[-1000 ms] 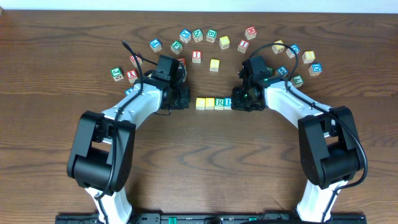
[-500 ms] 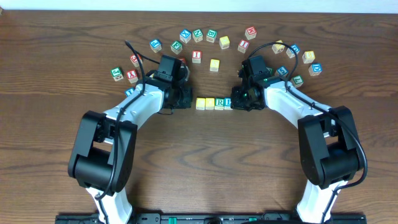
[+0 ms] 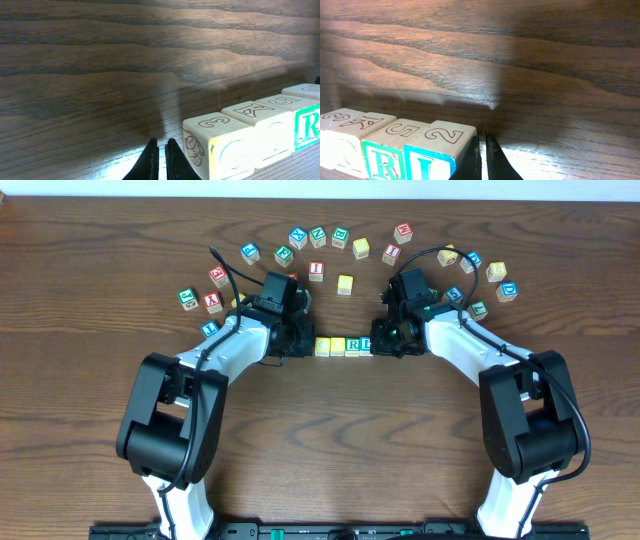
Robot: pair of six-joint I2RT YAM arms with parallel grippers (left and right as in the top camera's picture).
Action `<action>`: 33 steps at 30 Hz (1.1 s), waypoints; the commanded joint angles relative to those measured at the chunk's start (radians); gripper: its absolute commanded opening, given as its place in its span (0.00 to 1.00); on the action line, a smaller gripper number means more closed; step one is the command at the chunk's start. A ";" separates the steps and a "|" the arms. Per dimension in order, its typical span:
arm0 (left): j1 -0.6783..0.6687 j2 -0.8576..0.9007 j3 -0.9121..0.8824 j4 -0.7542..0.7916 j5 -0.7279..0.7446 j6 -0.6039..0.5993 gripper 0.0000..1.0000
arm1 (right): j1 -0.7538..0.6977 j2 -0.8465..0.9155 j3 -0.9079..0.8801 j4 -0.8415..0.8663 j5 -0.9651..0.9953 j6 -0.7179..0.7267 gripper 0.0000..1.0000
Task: Spell out CORL
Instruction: 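Press both grippers against the row ends to square the blocks, then open both grippers and lift them away from the block row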
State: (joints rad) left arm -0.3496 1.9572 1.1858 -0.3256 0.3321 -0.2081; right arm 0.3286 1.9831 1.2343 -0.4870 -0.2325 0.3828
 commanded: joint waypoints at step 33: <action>-0.035 0.010 -0.008 0.001 0.008 0.004 0.07 | 0.023 0.009 -0.008 0.012 -0.005 0.014 0.01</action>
State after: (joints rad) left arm -0.3779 1.9572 1.1858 -0.3138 0.3317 -0.2085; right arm 0.3351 1.9831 1.2343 -0.4686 -0.2287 0.3626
